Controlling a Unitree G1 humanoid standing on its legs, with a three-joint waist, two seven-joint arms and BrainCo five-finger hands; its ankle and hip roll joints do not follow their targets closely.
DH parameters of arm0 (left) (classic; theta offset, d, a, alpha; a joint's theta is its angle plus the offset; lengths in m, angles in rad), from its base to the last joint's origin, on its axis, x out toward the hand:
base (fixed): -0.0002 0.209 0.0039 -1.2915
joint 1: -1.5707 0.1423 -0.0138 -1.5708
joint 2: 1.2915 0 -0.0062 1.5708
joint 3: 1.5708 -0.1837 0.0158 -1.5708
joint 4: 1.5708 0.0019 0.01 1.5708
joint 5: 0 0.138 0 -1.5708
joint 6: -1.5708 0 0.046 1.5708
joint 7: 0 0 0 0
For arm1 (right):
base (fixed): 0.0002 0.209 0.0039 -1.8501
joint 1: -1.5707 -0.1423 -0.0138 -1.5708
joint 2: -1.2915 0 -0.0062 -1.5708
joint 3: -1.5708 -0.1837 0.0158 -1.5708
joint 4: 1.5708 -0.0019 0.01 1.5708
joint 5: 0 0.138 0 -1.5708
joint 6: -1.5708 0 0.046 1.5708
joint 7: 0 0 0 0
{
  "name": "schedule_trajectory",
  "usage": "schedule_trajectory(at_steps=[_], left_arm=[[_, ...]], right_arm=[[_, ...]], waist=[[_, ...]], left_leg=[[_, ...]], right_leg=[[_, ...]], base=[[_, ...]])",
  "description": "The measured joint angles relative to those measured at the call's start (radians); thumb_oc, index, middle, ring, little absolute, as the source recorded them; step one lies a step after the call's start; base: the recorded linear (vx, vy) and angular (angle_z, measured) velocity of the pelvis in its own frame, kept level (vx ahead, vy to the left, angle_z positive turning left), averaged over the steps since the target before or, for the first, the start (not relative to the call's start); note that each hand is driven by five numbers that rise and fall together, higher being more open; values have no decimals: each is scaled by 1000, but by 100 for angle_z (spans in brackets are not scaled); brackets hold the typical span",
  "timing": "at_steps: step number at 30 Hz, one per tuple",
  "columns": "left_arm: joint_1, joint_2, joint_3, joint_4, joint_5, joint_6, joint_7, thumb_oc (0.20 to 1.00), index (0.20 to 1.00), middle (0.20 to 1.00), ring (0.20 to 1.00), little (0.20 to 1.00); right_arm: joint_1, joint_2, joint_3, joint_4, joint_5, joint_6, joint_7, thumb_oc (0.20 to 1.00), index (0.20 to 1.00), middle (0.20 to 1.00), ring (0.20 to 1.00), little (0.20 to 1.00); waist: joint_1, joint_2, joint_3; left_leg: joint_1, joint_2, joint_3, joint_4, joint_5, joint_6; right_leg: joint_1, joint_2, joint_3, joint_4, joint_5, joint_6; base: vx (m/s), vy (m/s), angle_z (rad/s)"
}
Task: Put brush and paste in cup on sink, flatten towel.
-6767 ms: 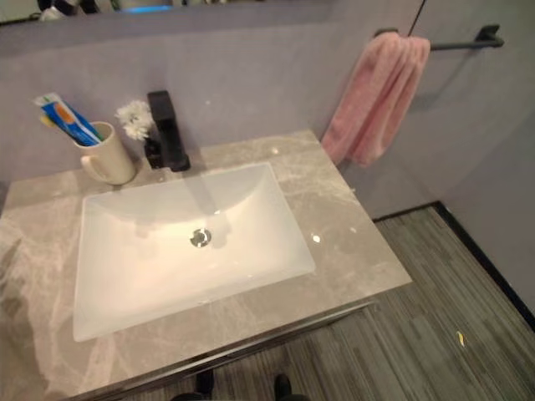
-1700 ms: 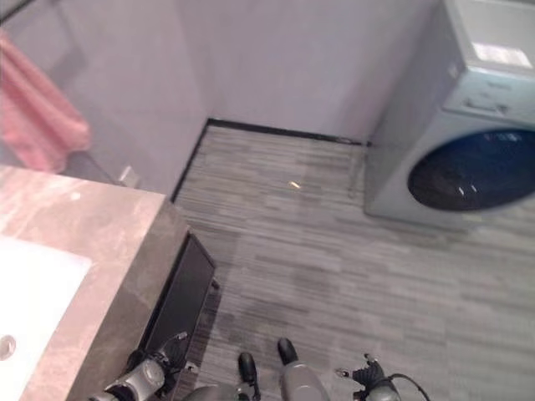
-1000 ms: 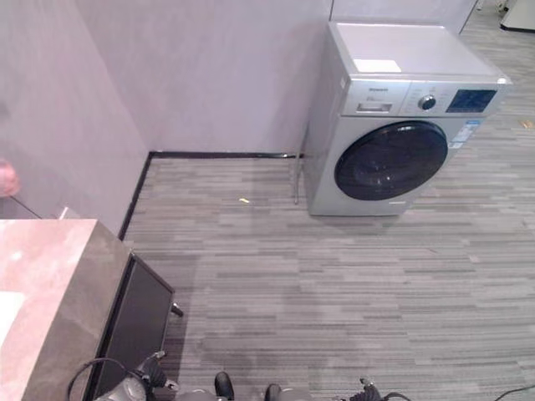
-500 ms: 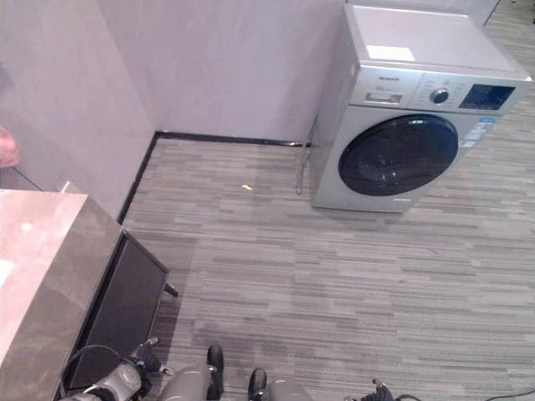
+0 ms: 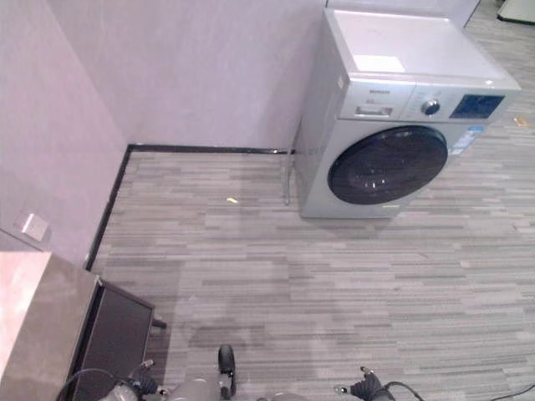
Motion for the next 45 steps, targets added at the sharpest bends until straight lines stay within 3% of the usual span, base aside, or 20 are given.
schedule_trajectory(at_steps=[2,3,6,7,9,12,13,15,20,25,28,33,34,36,37,38,41,43,44,45], left_arm=[[-11,4,-31,-19,0,0,1,1000,1000,1000,1000,1000],[-25,-3,-37,-25,0,0,1,1000,1000,1000,1000,1000],[-40,-9,-65,-31,1,0,1,1000,1000,1000,1000,1000],[-32,-14,-60,-21,1,1,2,1000,1000,1000,1000,1000],[-28,-11,-56,-8,0,7,2,1000,1000,1000,1000,1000],[-35,-11,-54,7,0,8,2,1000,1000,1000,1000,1000],[-35,-11,-57,10,1,2,2,1000,1000,1000,1000,1000],[-33,-8,-58,1,1,-4,3,1000,1000,1000,1000,1000],[-6,-23,-44,20,-20,0,4,1000,1000,1000,1000,1000],[-20,-16,-36,18,-38,-1,10,1000,1000,1000,1000,1000],[-47,3,-13,-1,-60,-2,24,1000,1000,1000,1000,1000],[-48,15,-10,-41,-77,-6,24,1000,1000,1000,1000,1000],[-50,17,-10,-45,-77,-9,24,1000,1000,1000,1000,1000],[-30,-4,-5,-45,-76,-8,24,1000,1000,1000,1000,1000],[-19,-16,-4,-40,-76,-9,24,1000,1000,1000,1000,1000],[11,-2,0,-35,-76,-15,24,1000,1000,1000,1000,1000],[21,-7,-13,-26,-76,-20,23,1000,1000,1000,1000,1000],[25,-5,-7,-24,-76,-15,23,1000,1000,1000,1000,1000],[24,-4,-10,-25,-76,-17,22,1000,1000,1000,1000,1000],[33,1,-10,-20,-75,-13,23,1000,1000,1000,1000,1000]], right_arm=[[-4,1,-1,-63,-13,-4,-1,1000,1000,1000,1000,1000],[-7,3,3,-70,-13,-3,-1,1000,1000,1000,1000,1000],[-13,1,15,-112,-14,-7,-2,1000,1000,1000,1000,1000],[-6,-4,16,-123,-14,-4,-12,1000,1000,1000,1000,1000],[-10,1,17,-133,-16,-5,-14,1000,1000,1000,1000,1000],[-14,1,17,-132,-52,-2,-18,1000,1000,1000,1000,1000],[30,3,18,-132,-52,-2,-19,1000,1000,1000,1000,1000],[52,2,16,-127,-52,0,-19,1000,1000,1000,1000,1000],[34,-37,5,-117,-52,-3,-20,1000,1000,1000,1000,1000],[37,-84,-5,-131,-49,-12,-35,1000,1000,1000,1000,1000],[22,-83,-3,-116,-49,-14,-39,1000,1000,1000,1000,1000],[40,-69,-3,-66,-49,-13,-39,1000,1000,1000,1000,1000],[33,-63,-5,-49,-49,-12,-40,1000,1000,1000,1000,1000],[19,-68,-2,-43,-51,-13,-40,1000,1000,1000,1000,1000],[24,-79,-2,-49,-51,-14,-39,1000,1000,1000,1000,1000],[35,-67,-1,-61,-52,-16,-42,1000,1000,1000,1000,1000],[37,-43,22,-41,-53,-2,-34,1000,1000,1000,1000,1000],[5,-34,20,-54,-53,-4,-30,1000,1000,1000,1000,1000],[-1,-35,19,-53,-54,-3,-28,1000,1000,1000,1000,1000],[2,-31,18,-60,-55,-4,-25,1000,1000,1000,1000,1000]], waist=[[-2,-26,-1],[-3,-23,1],[-16,30,20],[-6,56,20],[2,65,19],[-3,70,16],[-23,53,8],[-20,49,2],[-7,41,-37],[13,9,-24],[12,-6,-2],[-20,-39,10],[-22,-46,15],[-39,19,39],[-38,64,33],[-51,27,6],[-26,9,-21],[-17,-2,-21],[-13,4,-24],[1,25,-28]], left_leg=[[68,-68,-12,-21,-40,40],[86,-74,-13,-19,-48,46],[114,-59,-47,-23,-65,38],[115,-42,-43,-23,-68,29],[121,-21,-40,-23,-87,10],[130,17,-87,2,-131,-45],[151,26,-119,32,-153,-73],[194,44,-120,31,-185,-90],[121,110,-109,221,-251,-141],[-130,162,-109,721,-225,-189],[-217,122,-75,661,-230,-183],[-220,48,79,85,-126,-133],[-216,36,84,38,-100,-100],[-176,64,53,-21,-51,-48],[-171,101,29,-12,-47,-36],[-170,88,53,62,0,-76],[-195,67,52,146,0,-71],[-192,-39,67,147,-23,-2],[-176,-75,54,136,-27,72],[-140,-30,60,80,-14,169]], right_leg=[[-206,-128,0,341,28,28],[-251,-141,6,330,12,26],[-311,-135,-1,132,-11,-11],[-277,-118,-48,-143,-3,-48],[-279,-96,-35,-311,32,-76],[-219,-14,169,-551,144,-46],[-143,3,214,-596,201,-79],[-119,7,162,-582,249,-105],[-120,55,100,-508,156,-180],[0,74,46,-625,156,-269],[32,78,9,-671,155,-281],[106,91,-80,-771,171,-255],[114,91,-78,-769,164,-217],[102,147,-40,-648,172,-96],[78,167,-19,-574,125,-83],[102,144,16,-567,-7,-326],[130,140,54,-590,-4,-279],[150,119,51,-605,5,-265],[145,121,34,-574,4,-263],[115,151,-14,-440,-28,-188]], base=[[129,113,20],[240,102,17],[188,-10,31],[196,-74,20],[253,-139,-8],[310,-246,35],[387,-337,103],[378,-349,45],[252,-343,9],[149,-278,31],[108,-69,44],[197,-13,48],[167,19,6],[395,112,-12],[504,230,-16],[352,193,8],[310,202,-23],[371,332,-26],[236,327,-28],[123,207,-25]])
